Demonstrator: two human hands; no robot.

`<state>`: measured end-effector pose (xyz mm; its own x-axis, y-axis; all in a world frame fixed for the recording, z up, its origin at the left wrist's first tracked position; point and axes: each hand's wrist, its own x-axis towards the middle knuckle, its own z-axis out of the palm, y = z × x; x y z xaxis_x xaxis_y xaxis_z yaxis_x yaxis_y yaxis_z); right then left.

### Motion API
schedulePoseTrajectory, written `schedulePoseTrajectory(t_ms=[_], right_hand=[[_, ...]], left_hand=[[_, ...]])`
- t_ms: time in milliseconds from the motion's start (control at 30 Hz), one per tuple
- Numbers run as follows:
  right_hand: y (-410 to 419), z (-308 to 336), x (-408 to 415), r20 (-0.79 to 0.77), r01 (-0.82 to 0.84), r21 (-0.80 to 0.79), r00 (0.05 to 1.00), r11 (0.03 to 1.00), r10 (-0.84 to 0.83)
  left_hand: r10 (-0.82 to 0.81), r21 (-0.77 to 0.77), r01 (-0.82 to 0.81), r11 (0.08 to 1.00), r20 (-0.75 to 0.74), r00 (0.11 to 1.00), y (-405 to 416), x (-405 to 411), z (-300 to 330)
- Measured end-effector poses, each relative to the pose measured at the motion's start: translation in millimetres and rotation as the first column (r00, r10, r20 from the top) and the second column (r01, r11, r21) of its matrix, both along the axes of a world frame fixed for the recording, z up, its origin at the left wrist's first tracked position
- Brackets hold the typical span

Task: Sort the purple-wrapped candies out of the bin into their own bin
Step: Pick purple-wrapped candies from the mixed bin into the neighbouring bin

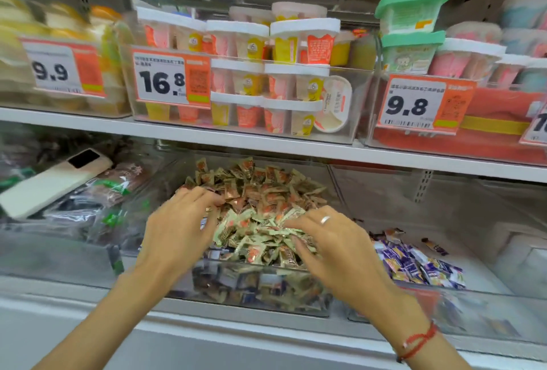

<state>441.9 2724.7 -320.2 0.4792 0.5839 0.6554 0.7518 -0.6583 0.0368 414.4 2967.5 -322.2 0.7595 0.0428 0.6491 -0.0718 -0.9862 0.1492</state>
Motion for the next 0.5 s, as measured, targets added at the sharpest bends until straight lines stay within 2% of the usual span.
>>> schedulePoseTrajectory(t_ms=[100,200,300,367,433,500], right_hand=[[39.3,1.0,10.0,-0.136,-0.065,-0.078,0.989,0.995,0.054],[83.4,5.5,31.2,-0.321,-0.116,-0.201,0.946,0.973,0.046],[120.5,0.2,58.6,-0.414,-0.119,-0.398,0.908,0.91,-0.063],[134.9,-7.8,73.4,-0.451,-0.111,-0.529,0.876,0.841,-0.169],[138.5,-10.5,79.3,-0.473,-0.118,-0.554,0.86,0.824,-0.195],[134.1,-4.8,77.4,-0.493,-0.154,-0.507,0.859,0.848,-0.138]], left_hand=[[0.092,-0.049,-0.109,0.993,-0.27,0.958,35.1,6.4,-2.4],[0.061,-0.117,-0.11,0.987,-0.364,0.929,49.8,15.9,-6.3],[0.039,-0.079,-0.086,0.993,-0.473,0.88,55.9,27.9,-18.7],[-0.005,-0.103,-0.07,0.992,-0.591,0.806,60.6,35.9,-26.1],[-0.068,-0.17,-0.068,0.983,-0.682,0.728,66.0,43.7,-29.1],[-0.08,-0.176,-0.075,0.982,-0.736,0.673,69.8,48.3,-30.3]])
